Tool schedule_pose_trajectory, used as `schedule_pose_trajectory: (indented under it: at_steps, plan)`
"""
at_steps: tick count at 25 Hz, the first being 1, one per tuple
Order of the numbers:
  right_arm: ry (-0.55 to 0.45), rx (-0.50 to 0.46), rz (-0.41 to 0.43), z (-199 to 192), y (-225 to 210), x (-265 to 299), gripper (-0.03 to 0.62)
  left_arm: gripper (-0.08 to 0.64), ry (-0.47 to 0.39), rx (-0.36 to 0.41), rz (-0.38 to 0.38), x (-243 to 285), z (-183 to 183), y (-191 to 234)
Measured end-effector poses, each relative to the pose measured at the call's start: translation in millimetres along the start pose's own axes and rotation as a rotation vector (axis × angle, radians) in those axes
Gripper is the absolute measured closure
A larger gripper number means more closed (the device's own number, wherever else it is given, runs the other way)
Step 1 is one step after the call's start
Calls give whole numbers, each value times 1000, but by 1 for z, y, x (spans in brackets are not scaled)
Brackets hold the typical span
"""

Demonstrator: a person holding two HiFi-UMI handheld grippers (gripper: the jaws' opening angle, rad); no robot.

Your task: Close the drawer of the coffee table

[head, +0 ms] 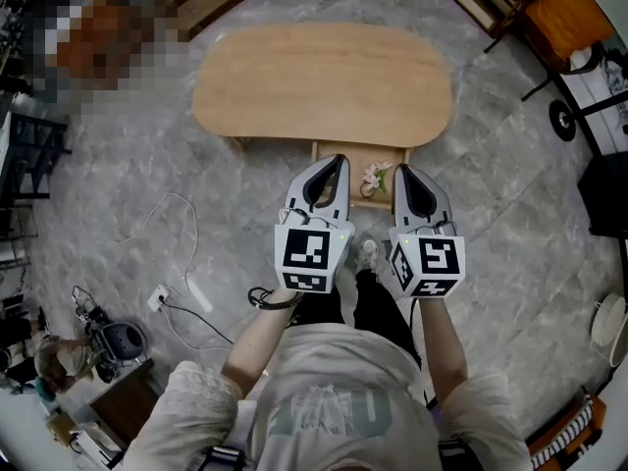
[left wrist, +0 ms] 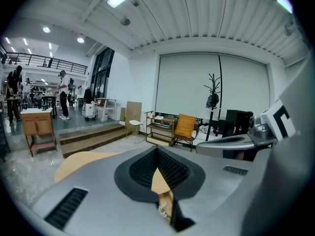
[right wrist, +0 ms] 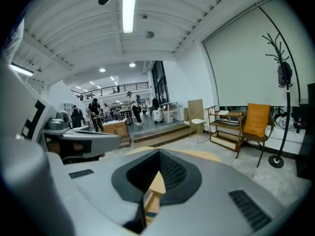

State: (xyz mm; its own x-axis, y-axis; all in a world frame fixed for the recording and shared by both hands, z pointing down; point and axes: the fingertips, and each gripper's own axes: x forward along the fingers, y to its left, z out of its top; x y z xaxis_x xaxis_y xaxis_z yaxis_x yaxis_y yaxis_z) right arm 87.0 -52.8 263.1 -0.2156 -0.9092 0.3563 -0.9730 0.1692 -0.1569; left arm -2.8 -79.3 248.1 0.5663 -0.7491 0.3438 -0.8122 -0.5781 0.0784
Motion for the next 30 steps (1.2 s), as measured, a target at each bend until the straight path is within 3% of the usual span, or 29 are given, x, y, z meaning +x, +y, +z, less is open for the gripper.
schedule_pose_trajectory:
  at_steps: [3, 8, 16, 25, 30]
  plan:
    - [36, 39, 0, -42, -8, 24, 586, 552, 21, 1, -5, 26, -43, 4]
    - [87, 74, -2, -130, -27, 62, 586, 552, 72, -71, -48, 61, -137, 4]
    - [149, 104, -29, -243, -40, 78, 586, 552, 151, -54, -36, 75, -253, 3]
    - [201, 90, -6, -296, -38, 77, 586, 552, 194, -35, -43, 83, -302, -5]
    - [212, 82, 5, -298, -40, 76, 586, 552, 193, 61, -66, 86, -302, -5]
